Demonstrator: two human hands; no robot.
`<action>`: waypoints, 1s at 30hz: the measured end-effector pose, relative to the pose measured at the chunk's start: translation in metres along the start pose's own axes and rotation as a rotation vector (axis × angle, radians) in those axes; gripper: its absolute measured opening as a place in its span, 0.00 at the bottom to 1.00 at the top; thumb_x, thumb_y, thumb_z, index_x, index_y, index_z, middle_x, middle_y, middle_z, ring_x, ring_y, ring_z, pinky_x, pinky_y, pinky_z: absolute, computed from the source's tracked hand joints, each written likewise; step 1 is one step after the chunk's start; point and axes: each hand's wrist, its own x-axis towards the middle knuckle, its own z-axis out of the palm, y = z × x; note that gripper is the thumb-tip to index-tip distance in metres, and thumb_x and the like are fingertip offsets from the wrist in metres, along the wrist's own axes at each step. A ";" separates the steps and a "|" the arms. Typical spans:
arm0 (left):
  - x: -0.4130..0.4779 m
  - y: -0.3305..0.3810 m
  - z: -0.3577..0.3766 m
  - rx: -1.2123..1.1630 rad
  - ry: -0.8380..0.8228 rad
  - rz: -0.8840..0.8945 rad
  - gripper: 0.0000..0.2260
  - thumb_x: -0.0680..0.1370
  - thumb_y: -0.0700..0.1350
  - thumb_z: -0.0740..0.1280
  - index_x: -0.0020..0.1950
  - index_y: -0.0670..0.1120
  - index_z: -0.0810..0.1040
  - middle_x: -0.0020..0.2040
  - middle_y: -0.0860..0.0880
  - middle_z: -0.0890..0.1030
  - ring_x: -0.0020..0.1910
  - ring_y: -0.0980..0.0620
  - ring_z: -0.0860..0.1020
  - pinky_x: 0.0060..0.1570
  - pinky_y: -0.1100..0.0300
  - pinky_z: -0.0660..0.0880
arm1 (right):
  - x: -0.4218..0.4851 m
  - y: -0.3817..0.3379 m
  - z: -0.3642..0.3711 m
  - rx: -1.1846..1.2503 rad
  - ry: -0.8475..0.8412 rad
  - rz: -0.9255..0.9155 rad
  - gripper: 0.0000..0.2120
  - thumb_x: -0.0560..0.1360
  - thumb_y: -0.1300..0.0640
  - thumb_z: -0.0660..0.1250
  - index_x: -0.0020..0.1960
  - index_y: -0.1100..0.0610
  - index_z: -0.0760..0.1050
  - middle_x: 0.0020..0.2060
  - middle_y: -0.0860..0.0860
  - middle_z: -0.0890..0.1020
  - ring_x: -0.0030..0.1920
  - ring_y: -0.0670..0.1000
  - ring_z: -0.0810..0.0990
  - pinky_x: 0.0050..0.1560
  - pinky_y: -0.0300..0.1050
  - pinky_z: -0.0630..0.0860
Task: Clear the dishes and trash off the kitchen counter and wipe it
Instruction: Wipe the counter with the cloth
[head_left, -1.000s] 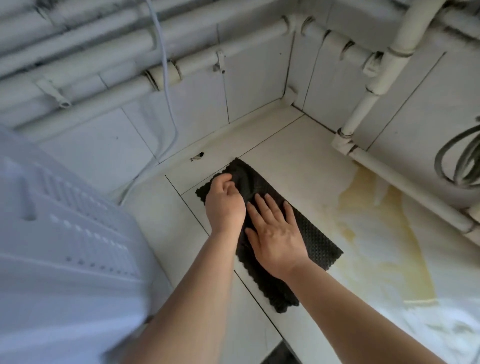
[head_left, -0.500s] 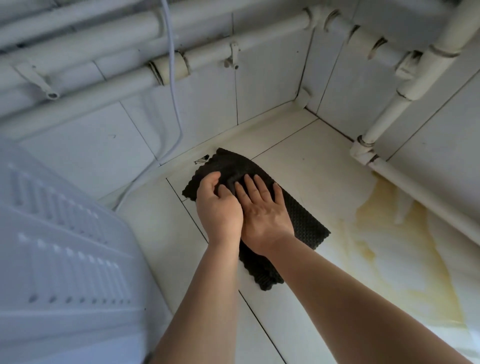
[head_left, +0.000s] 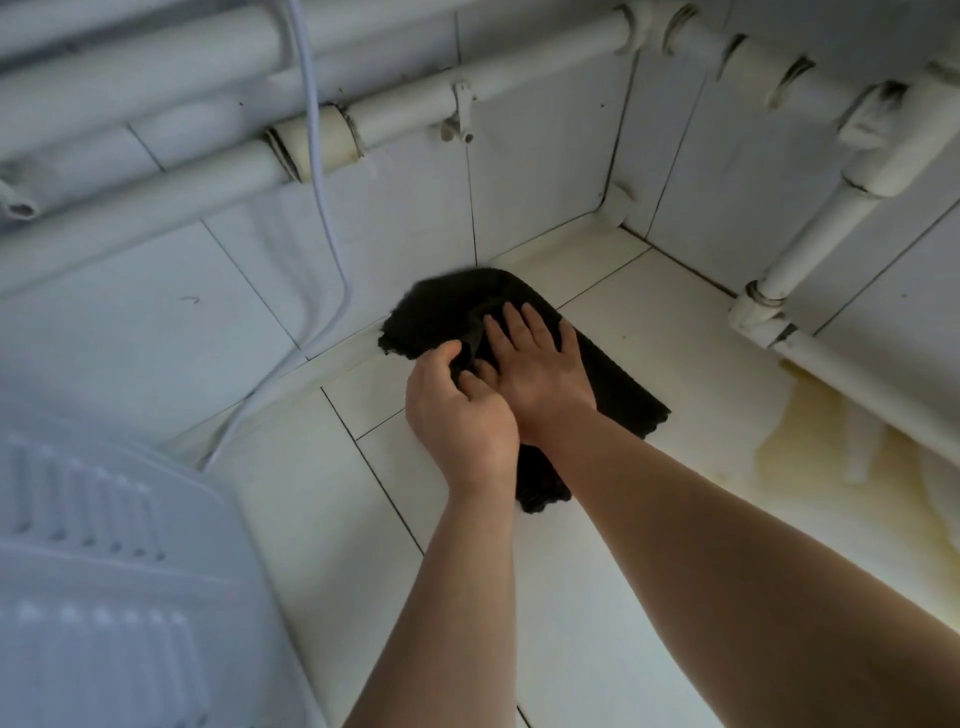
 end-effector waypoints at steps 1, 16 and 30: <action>0.003 0.004 0.005 0.005 -0.014 -0.004 0.16 0.78 0.35 0.59 0.64 0.43 0.76 0.62 0.46 0.76 0.64 0.49 0.73 0.66 0.55 0.69 | 0.003 0.003 -0.001 -0.012 -0.008 -0.001 0.31 0.80 0.40 0.44 0.78 0.52 0.39 0.78 0.52 0.40 0.77 0.52 0.37 0.75 0.58 0.38; 0.027 0.030 0.067 0.582 -0.404 0.318 0.22 0.81 0.41 0.53 0.76 0.51 0.61 0.78 0.50 0.56 0.78 0.48 0.49 0.75 0.48 0.41 | 0.060 0.092 -0.007 -0.003 0.121 0.224 0.29 0.81 0.43 0.42 0.78 0.54 0.45 0.78 0.54 0.47 0.77 0.53 0.44 0.75 0.58 0.42; 0.038 0.041 0.079 0.775 -0.633 0.330 0.23 0.80 0.42 0.57 0.75 0.49 0.60 0.71 0.47 0.66 0.73 0.45 0.58 0.73 0.49 0.55 | 0.032 0.129 0.003 -0.047 0.155 0.445 0.29 0.81 0.45 0.37 0.78 0.58 0.45 0.77 0.56 0.50 0.77 0.56 0.48 0.75 0.57 0.43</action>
